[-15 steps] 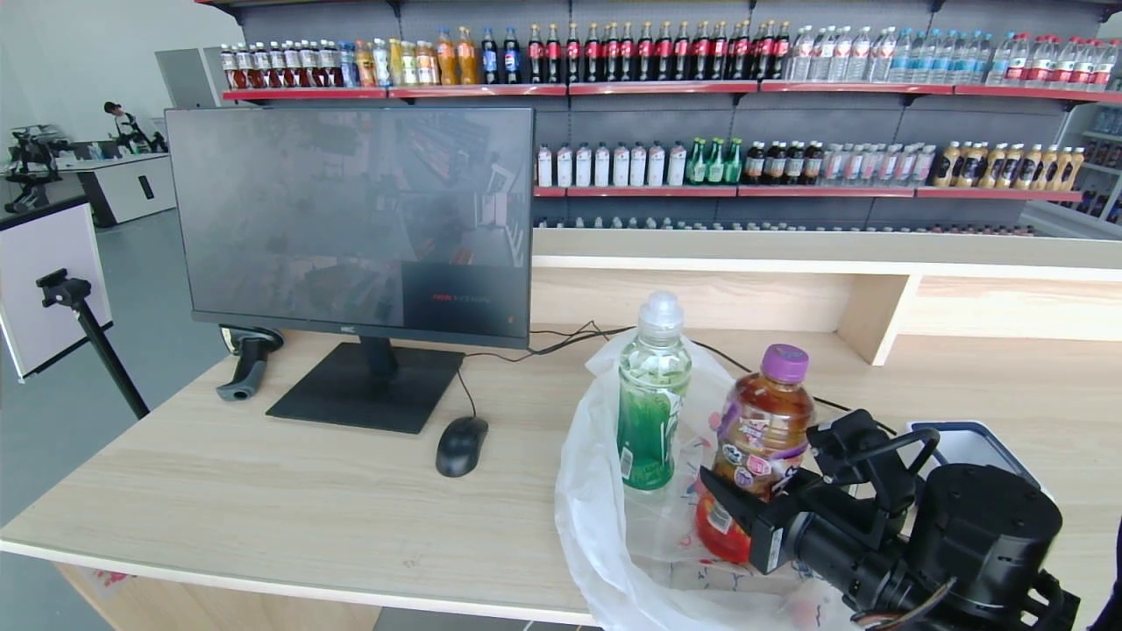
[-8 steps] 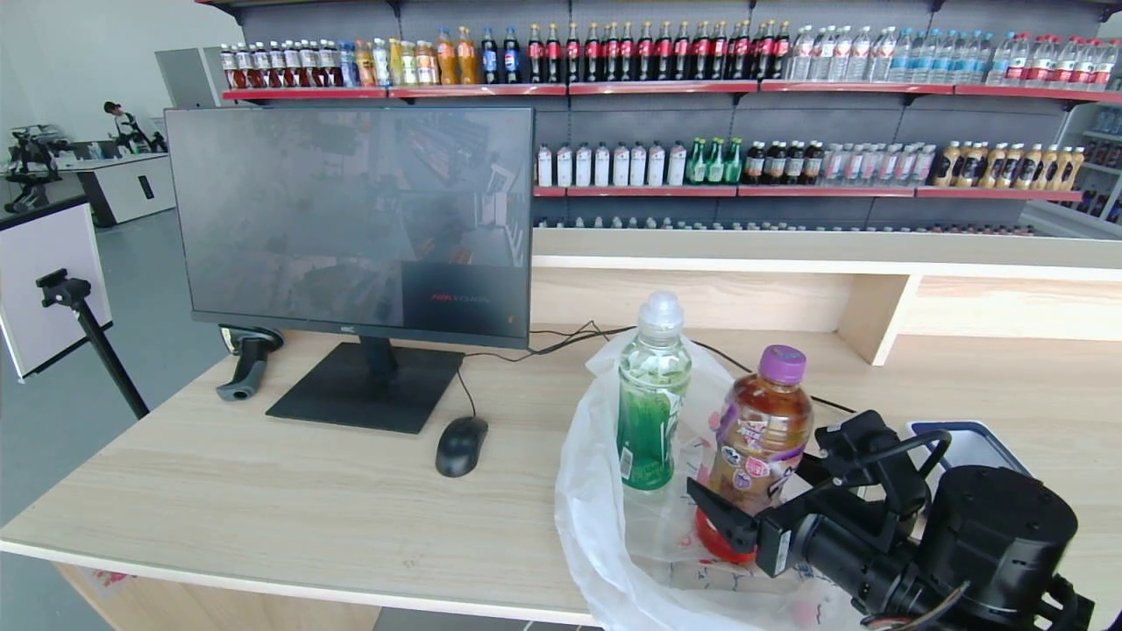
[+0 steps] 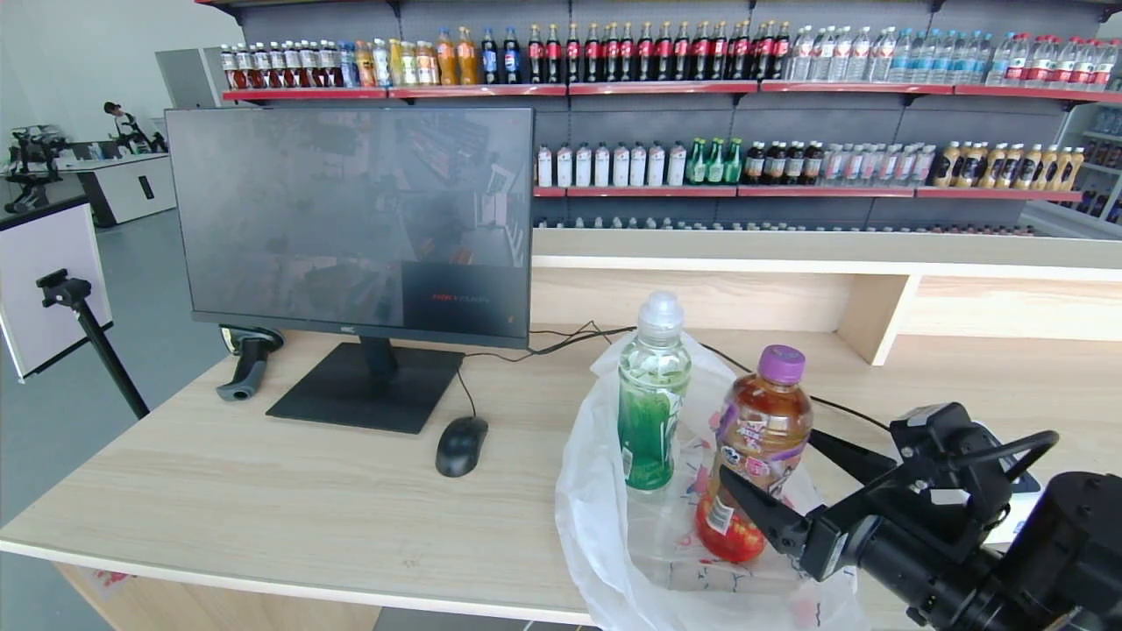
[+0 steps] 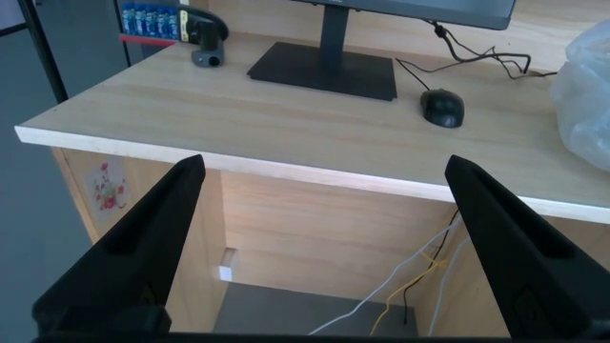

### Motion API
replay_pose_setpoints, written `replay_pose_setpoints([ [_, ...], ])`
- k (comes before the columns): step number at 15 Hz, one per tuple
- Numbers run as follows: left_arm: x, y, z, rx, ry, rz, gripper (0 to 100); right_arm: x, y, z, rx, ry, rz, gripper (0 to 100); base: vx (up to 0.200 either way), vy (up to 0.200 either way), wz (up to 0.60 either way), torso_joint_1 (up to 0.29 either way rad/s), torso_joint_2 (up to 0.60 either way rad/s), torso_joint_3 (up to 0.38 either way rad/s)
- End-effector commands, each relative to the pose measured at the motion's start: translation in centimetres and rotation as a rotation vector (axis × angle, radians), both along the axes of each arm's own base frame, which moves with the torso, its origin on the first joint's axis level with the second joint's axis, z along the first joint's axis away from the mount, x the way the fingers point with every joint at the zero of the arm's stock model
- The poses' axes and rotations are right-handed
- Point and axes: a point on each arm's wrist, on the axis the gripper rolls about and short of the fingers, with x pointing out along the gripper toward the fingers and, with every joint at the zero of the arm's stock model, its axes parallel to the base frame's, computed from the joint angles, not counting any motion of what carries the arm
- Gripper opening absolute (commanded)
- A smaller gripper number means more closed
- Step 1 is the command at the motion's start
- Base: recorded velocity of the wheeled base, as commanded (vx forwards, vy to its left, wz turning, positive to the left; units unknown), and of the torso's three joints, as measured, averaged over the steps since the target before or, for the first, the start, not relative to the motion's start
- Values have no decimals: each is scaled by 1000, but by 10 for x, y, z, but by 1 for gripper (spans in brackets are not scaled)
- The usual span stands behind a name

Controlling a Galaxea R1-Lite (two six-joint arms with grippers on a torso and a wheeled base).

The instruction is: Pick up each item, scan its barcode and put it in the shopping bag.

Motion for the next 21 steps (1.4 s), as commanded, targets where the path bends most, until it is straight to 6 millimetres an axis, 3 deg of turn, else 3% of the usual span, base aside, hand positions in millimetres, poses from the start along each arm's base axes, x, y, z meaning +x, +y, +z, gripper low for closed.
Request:
replay_pose_setpoints([
  [1,0,0,0,0,-1,1,100,-25,-17,18,43,-75,0,100,0,0,0,0,0,0],
  [5,0,0,0,2,-1,-1,100,-62,-43,64,209,-321,-45,100,0,0,0,0,0,0],
  [7,0,0,0,3,-1,-1,100,-76,-54,68,229,-325,-102,100,0,0,0,0,0,0],
  [11,0,0,0,2,-1,1,100,-129,-88,31,62,-93,-61,100,0,0,0,0,0,0],
  [12,0,0,0,2,-1,-1,100,-157,-107,7,-10,-59,-26,100,0,0,0,0,0,0],
  [15,0,0,0,2,-1,-1,100,-191,-130,-26,-60,-71,44,100,0,0,0,0,0,0],
  [21,0,0,0,2,-1,-1,100,-193,-130,-23,-27,-21,71,100,0,0,0,0,0,0],
])
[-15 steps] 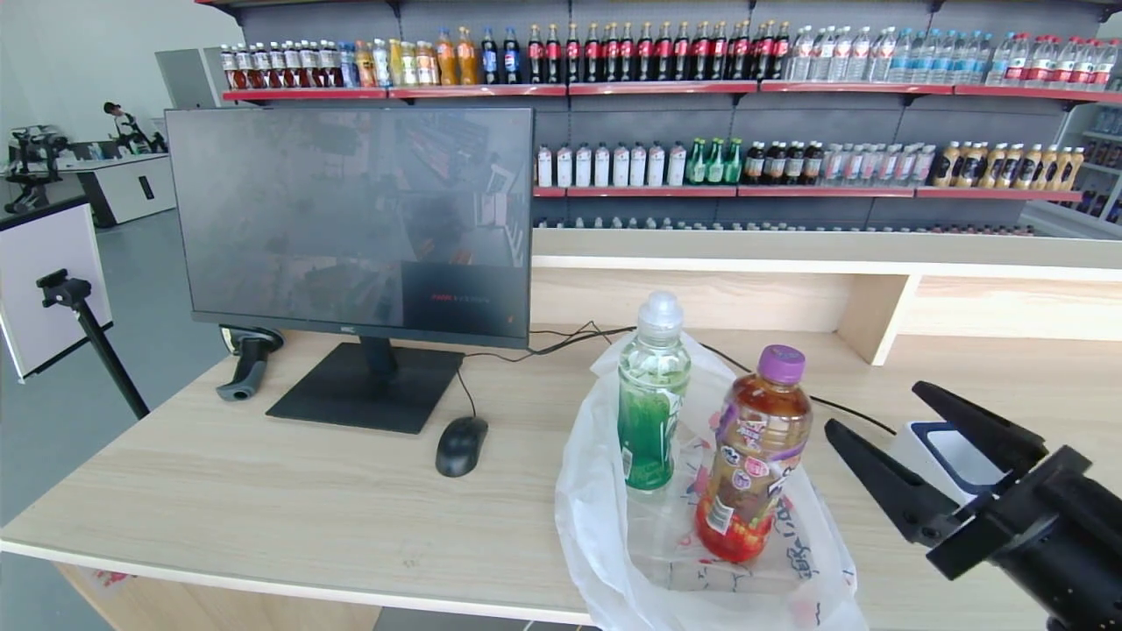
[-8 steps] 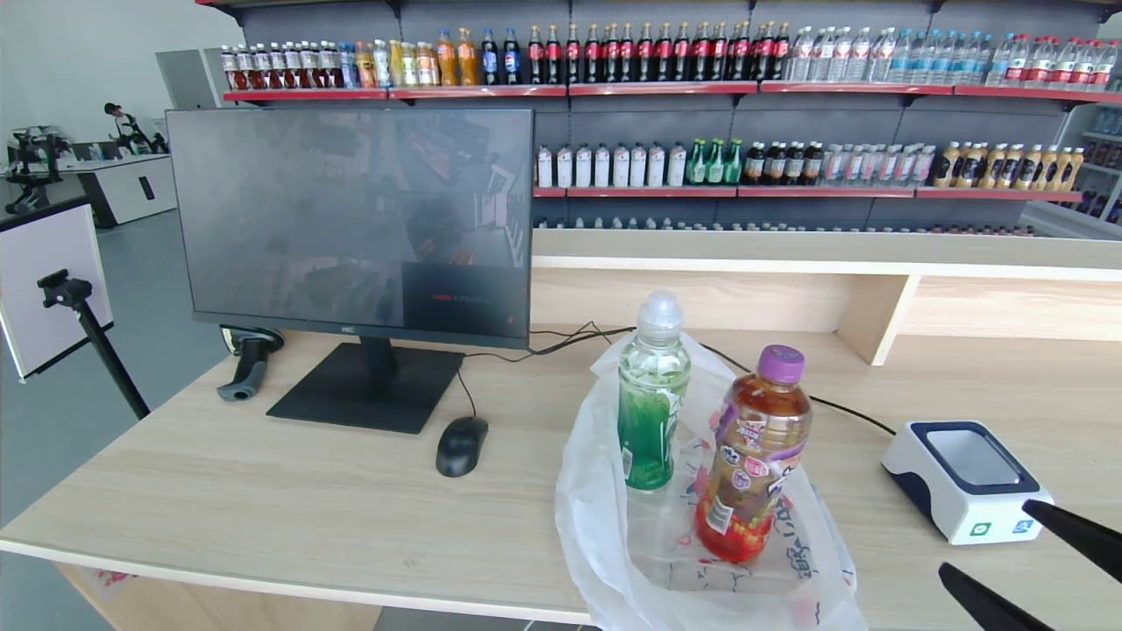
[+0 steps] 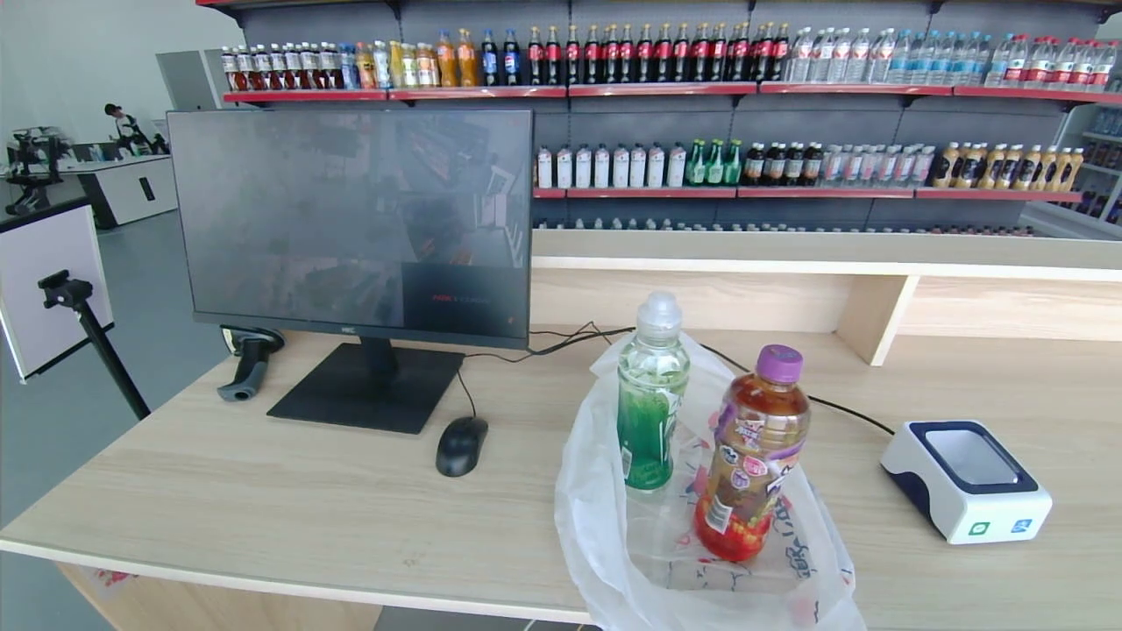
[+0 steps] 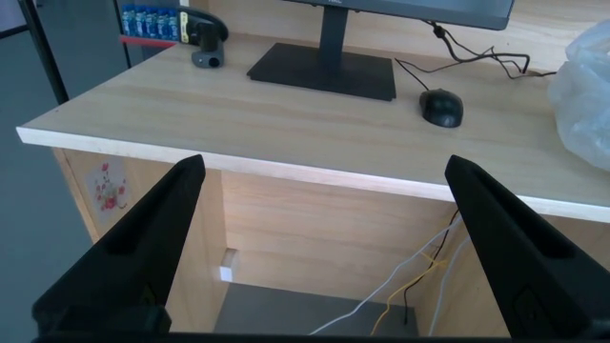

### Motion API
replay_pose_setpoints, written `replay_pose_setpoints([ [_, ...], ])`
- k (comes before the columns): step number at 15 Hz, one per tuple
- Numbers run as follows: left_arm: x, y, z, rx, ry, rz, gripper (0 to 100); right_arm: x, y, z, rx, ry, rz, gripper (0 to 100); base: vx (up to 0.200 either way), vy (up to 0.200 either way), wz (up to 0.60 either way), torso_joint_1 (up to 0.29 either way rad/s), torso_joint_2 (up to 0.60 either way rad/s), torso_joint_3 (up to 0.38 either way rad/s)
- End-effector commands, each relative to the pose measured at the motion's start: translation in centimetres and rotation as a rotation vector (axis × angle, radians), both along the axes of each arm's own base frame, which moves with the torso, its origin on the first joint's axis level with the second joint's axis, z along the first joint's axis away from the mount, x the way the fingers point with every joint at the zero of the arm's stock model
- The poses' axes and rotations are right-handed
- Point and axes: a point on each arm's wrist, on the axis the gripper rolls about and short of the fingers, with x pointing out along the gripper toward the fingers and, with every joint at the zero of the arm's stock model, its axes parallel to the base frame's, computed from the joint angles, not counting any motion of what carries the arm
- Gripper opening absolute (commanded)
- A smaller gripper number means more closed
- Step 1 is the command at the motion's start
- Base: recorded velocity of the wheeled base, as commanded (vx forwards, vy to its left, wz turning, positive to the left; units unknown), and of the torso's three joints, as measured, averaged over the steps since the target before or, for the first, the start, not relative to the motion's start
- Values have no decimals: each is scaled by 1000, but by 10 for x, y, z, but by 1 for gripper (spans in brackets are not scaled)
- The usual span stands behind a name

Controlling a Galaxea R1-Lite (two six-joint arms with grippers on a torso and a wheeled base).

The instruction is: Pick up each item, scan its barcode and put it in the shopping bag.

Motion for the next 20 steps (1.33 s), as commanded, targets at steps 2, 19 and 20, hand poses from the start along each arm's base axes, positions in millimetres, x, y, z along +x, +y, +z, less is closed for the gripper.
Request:
replay_pose_setpoints([
  [2,0,0,0,-1,-1,1,100,-7,0,-1,60,-32,220,100,0,0,0,0,0,0],
  [19,0,0,0,-2,-1,1,100,-6,16,-2,-18,-223,-471,100,0,0,0,0,0,0],
  [20,0,0,0,-2,-1,1,100,-6,15,-5,-35,-194,-485,100,0,0,0,0,0,0],
])
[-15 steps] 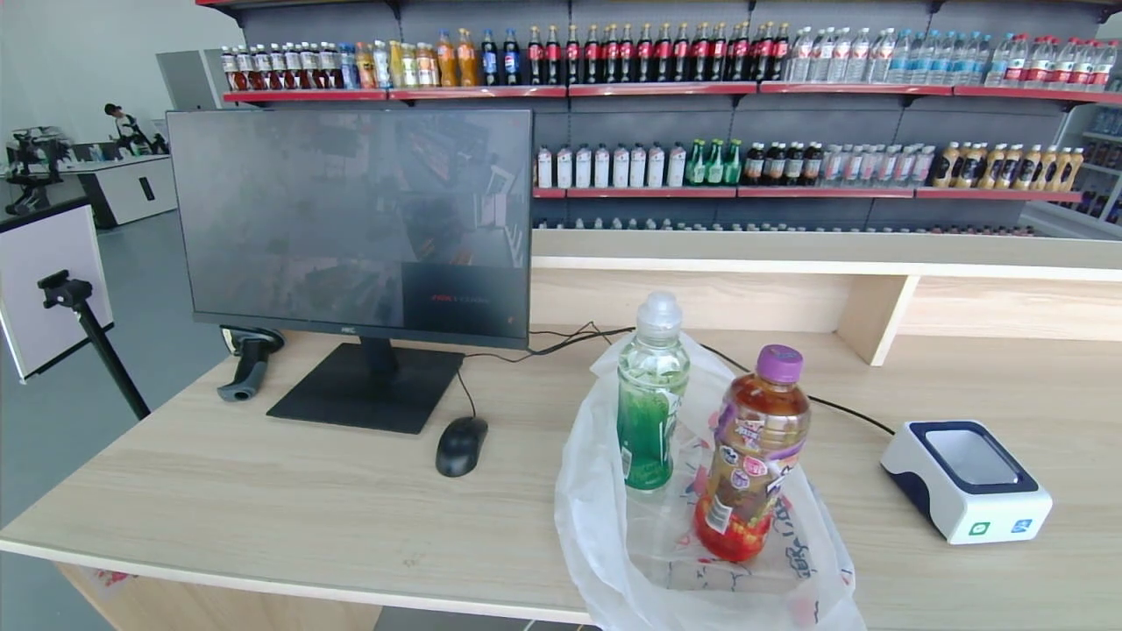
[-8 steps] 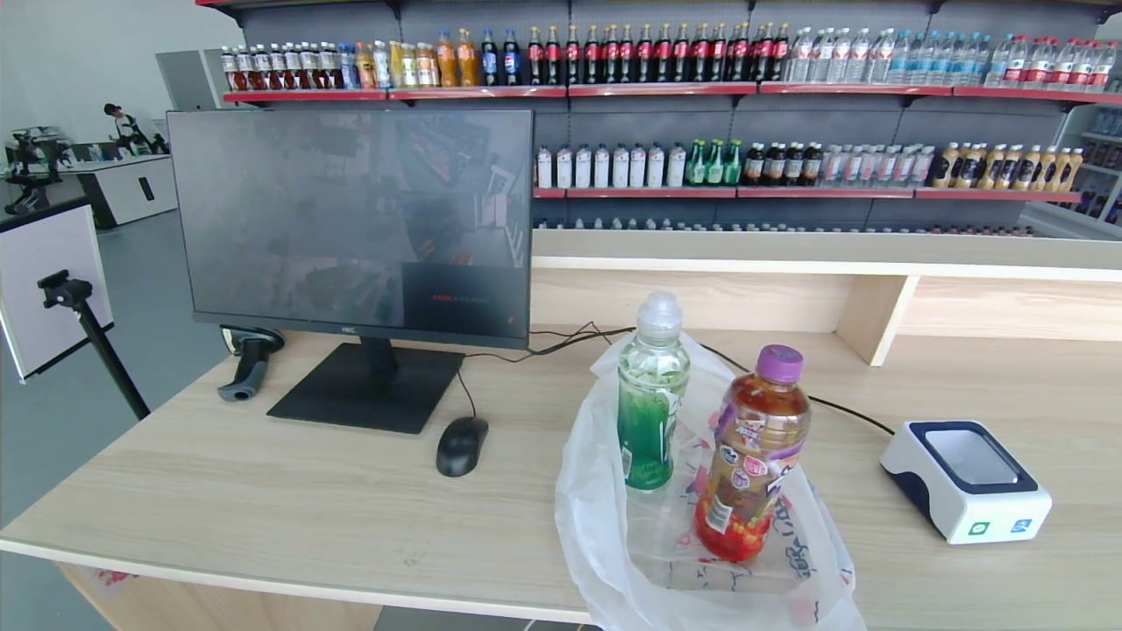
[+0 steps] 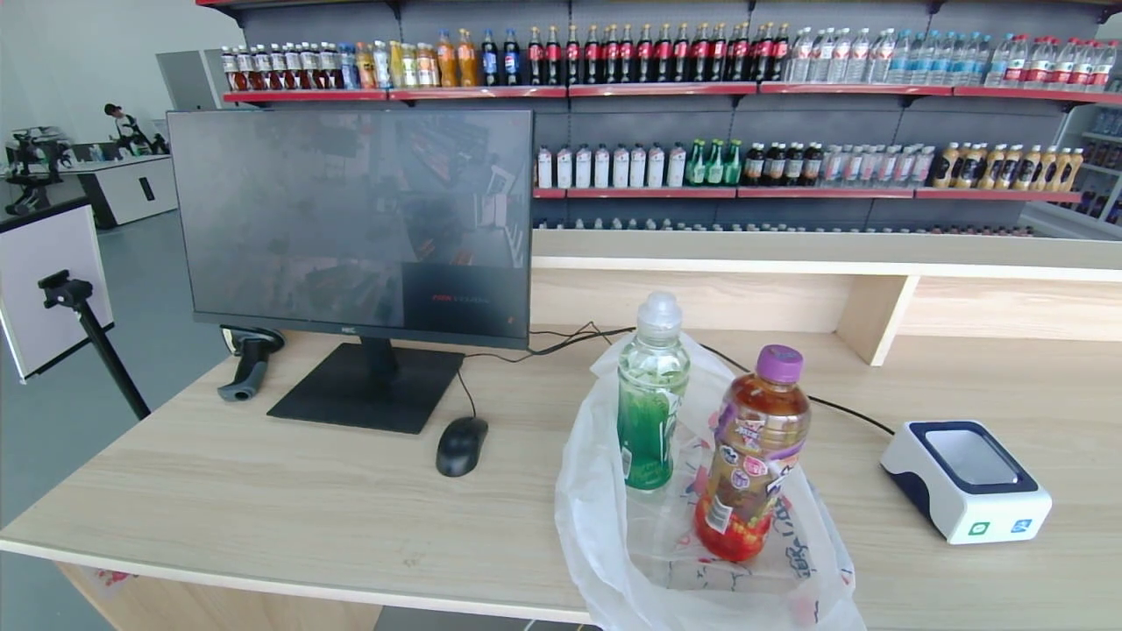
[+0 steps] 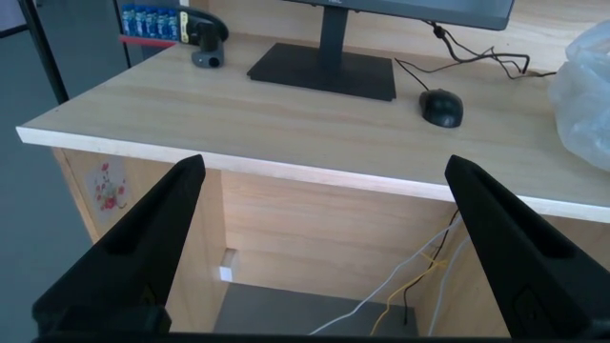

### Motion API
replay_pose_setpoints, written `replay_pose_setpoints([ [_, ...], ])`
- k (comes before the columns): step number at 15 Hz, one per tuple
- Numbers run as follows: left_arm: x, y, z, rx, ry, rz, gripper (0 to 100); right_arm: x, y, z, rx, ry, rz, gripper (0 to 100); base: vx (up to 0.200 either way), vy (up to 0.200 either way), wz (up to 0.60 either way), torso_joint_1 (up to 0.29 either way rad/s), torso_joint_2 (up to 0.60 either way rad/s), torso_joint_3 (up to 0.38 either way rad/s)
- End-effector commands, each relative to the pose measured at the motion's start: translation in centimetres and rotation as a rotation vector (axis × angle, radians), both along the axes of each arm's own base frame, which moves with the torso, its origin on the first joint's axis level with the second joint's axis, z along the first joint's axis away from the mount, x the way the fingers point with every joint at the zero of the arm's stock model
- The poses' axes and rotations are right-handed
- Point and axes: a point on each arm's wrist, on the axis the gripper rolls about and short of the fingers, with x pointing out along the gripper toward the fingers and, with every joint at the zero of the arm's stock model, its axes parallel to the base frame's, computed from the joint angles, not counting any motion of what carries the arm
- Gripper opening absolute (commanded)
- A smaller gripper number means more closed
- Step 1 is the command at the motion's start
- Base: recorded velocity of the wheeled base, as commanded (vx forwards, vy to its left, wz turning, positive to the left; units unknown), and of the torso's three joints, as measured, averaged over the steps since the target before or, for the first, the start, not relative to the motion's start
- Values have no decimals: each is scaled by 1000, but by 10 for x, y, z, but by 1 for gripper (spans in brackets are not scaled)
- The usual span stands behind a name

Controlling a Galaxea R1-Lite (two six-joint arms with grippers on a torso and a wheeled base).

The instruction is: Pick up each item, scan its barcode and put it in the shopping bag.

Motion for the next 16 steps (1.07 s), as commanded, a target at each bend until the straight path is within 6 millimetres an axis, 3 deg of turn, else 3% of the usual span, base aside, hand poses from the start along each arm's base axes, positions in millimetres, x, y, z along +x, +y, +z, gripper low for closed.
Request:
replay_pose_setpoints([
  [1,0,0,0,-1,-1,0,100,1,0,-15,5,75,-18,100,0,0,0,0,0,0],
  [3,0,0,0,1,-1,0,100,3,-1,-15,109,109,-45,100,0,0,0,0,0,0],
  [7,0,0,0,-1,-1,2,100,1,-1,-16,80,92,-44,100,0,0,0,0,0,0],
  [16,0,0,0,-5,-2,3,100,1,-1,-16,81,93,-44,100,-200,0,0,0,6,-1],
])
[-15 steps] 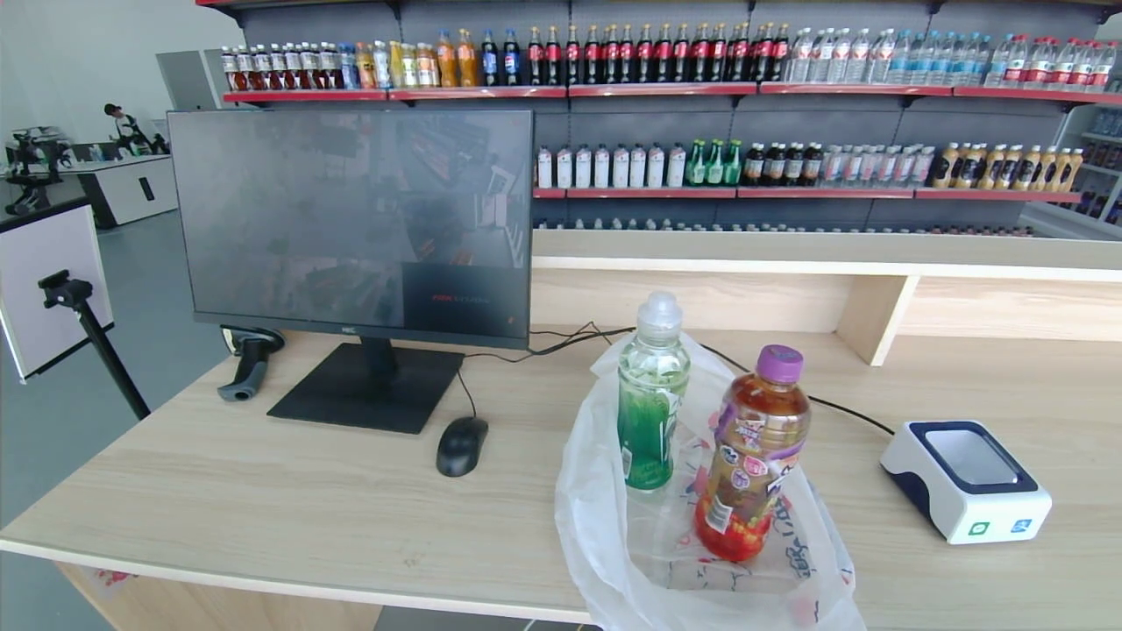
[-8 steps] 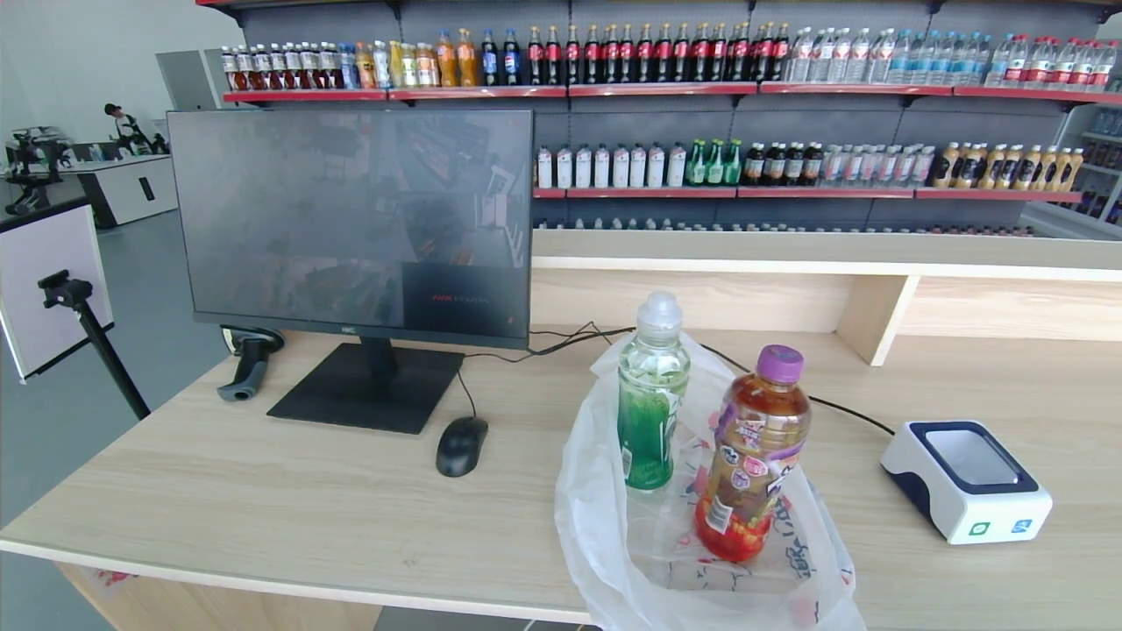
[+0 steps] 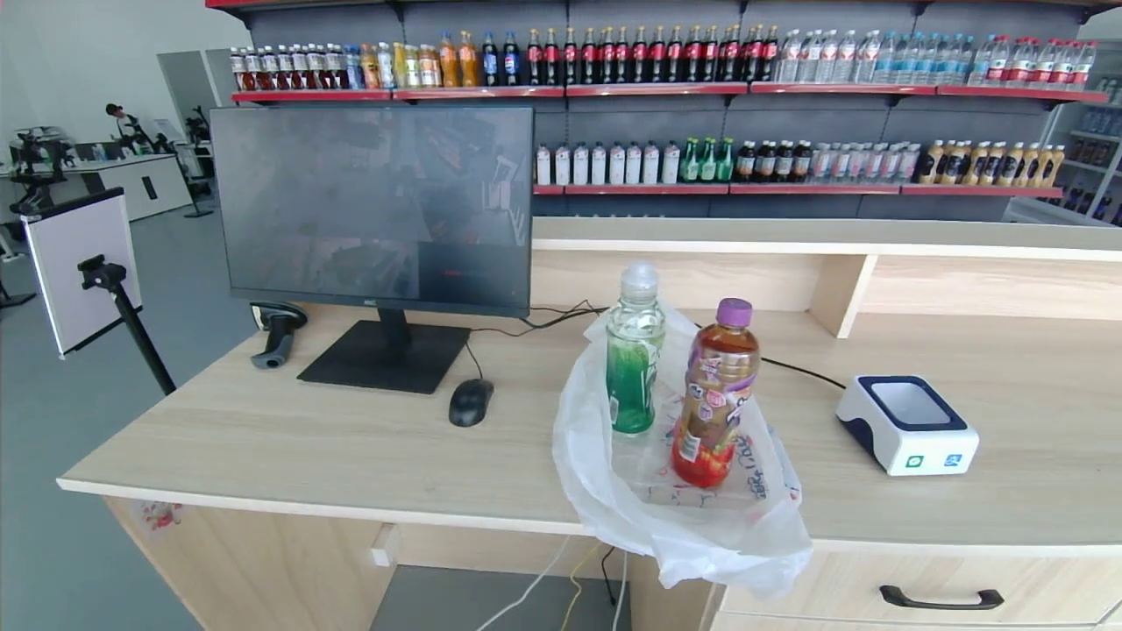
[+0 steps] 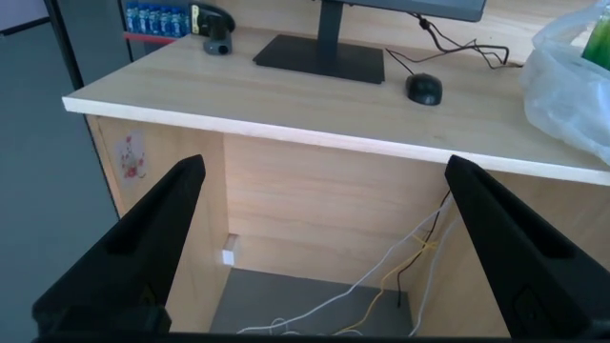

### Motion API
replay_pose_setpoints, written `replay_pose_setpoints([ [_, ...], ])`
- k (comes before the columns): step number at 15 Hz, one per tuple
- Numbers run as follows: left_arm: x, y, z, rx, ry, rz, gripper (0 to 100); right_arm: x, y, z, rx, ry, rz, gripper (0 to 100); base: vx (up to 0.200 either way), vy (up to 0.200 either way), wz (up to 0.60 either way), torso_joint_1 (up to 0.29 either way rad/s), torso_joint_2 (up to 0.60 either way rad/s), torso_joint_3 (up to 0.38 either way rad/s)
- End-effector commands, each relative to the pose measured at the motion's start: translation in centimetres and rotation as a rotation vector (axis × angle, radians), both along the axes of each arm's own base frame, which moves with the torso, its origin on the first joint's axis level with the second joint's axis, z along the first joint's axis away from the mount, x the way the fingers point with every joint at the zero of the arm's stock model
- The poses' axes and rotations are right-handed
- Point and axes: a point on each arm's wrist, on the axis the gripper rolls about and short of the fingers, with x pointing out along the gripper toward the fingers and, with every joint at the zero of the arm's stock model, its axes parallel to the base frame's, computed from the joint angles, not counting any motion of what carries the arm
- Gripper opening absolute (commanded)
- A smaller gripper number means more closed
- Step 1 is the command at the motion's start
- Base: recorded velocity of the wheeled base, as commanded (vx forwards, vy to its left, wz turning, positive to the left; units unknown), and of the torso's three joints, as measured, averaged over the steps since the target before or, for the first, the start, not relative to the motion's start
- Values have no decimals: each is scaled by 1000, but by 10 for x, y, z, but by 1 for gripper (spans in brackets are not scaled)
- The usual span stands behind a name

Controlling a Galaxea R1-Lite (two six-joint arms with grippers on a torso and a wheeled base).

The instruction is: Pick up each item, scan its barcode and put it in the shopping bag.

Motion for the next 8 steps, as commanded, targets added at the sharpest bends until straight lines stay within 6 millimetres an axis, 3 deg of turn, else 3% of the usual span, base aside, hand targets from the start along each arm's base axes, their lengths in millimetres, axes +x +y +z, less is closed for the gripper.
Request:
replay_pose_setpoints([
  [1,0,0,0,0,-1,0,100,0,0,0,-1,0,0,100,-200,0,0,-2,7,2],
  [5,0,0,0,9,1,-1,100,0,0,0,1,0,0,100,-200,0,0,4,2,1],
  [8,0,0,0,18,2,-3,100,0,0,0,1,0,0,100,0,0,0,0,0,0],
])
